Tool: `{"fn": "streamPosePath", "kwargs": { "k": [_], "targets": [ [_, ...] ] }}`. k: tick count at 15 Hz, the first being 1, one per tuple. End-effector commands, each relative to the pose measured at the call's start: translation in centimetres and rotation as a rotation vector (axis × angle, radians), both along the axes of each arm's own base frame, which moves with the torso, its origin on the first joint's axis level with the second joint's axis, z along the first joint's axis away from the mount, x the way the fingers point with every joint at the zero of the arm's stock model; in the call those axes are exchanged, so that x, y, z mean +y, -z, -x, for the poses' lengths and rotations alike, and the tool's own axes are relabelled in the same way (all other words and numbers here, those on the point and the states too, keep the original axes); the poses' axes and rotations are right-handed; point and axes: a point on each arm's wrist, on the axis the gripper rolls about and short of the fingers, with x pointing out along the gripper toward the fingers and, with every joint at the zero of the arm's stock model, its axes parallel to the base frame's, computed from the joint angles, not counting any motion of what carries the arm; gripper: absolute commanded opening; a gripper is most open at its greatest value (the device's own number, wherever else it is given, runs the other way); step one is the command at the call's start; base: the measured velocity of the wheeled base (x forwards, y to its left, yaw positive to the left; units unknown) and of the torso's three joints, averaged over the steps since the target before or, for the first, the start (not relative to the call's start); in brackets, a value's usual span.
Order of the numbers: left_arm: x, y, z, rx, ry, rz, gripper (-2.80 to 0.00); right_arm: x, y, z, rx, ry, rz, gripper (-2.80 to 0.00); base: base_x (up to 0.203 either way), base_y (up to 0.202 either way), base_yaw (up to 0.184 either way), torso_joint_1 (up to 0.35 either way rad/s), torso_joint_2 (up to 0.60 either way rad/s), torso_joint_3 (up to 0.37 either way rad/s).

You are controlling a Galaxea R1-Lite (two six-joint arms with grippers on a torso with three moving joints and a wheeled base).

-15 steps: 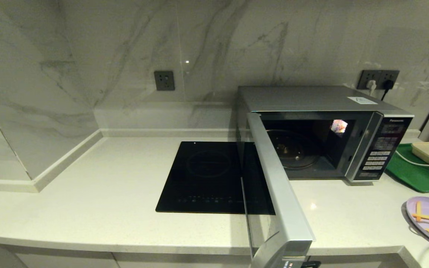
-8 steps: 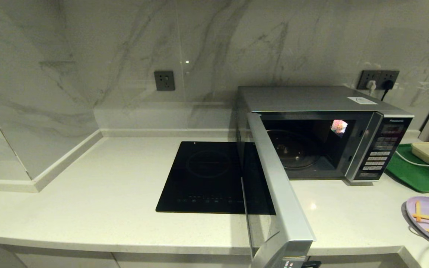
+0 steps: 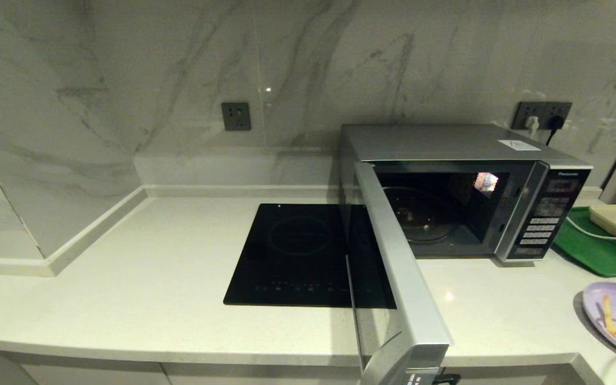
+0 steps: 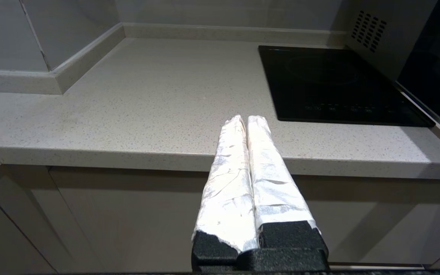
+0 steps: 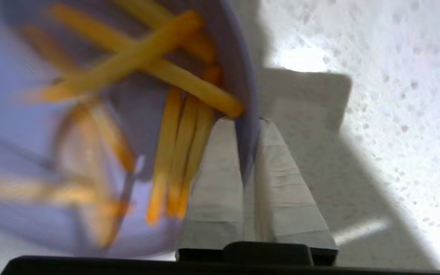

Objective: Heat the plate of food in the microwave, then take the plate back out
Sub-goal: Put the plate in the microwave oven

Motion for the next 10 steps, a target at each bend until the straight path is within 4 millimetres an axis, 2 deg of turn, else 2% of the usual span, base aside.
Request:
{"fn": "streamPosePath", "kwargs": {
  "k": [1,6,10],
  "targets": [
    [0.0,0.0,0.0,-0.001,-0.001,0.0,-2.8,0.0,0.3,0.2,0.012,0.008,-0.01,-2.8,0.0,0.0,0.0,0.0,0.0,0.0],
    [0.0,0.0,0.0,-0.001,-0.001,0.0,-2.8,-0.1,0.3,0.2,0.014,0.009,-0.01,-2.8,0.0,0.0,0.0,0.0,0.0,0.0],
    [0.0,0.0,0.0,-0.001,-0.001,0.0,-2.8,0.0,-0.7,0.3,-0.01,0.012,0.01,-2.8,0.0,0.0,0.0,0.0,0.0,0.0]
  ]
}}
